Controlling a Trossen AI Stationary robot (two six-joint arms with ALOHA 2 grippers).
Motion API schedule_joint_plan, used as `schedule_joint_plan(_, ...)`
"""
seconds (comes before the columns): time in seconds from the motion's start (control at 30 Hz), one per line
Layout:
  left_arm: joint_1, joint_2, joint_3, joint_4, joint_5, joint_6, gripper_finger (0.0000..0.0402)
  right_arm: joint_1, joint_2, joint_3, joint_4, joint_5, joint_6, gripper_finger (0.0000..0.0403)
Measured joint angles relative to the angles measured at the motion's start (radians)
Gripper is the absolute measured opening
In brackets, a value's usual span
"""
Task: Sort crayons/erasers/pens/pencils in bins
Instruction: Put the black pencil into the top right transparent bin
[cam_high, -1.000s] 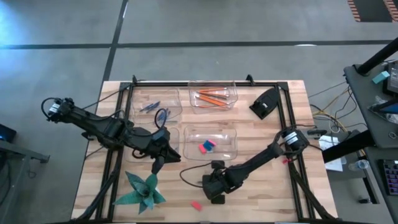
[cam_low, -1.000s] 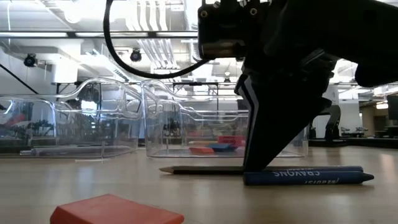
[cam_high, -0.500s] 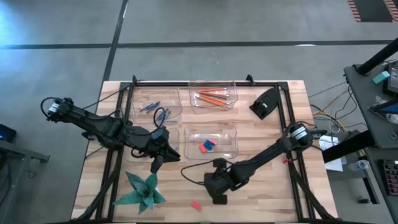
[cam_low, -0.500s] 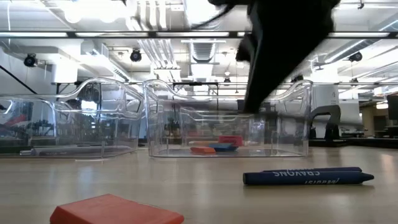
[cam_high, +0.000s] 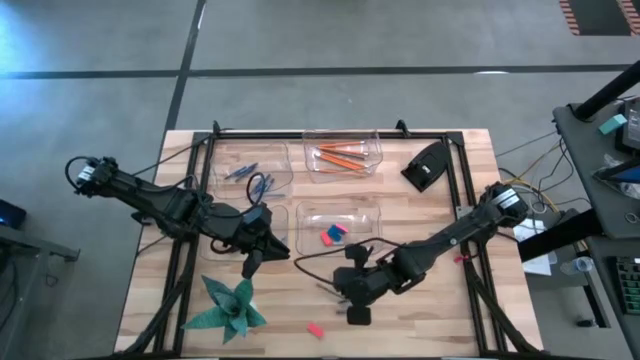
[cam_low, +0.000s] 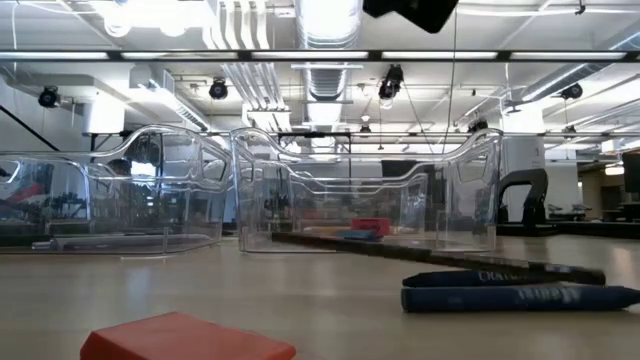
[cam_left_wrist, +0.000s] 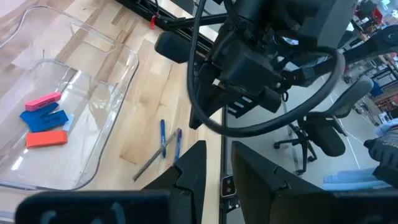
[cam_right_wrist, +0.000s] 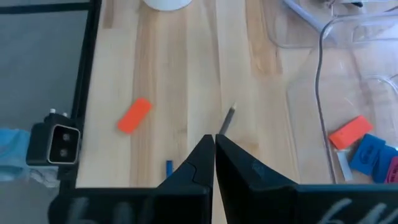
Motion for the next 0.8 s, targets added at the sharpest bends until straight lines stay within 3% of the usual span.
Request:
schedule_joint_plan(0.2, 0.000, 0.000, 0.000, -0.001, 0.000, 0.008, 0.0061, 0.000, 0.059, -0.011, 0.004, -0.007, 0.035, 0.0008)
schedule_joint_plan(0.53, 0.000, 0.000, 0.000, -0.005, 0.000, 0.004, 0.0061, -0.001, 0.176, -0.012, 0.055, -0.062, 0.257, 0.0013)
schedule_joint_plan(0.8, 0.000, -0.011, 0.000, -0.005, 0.001, -0.001, 0.0061, -0.002, 0.223, -0.011, 0.139, -0.089, 0.376, 0.0093)
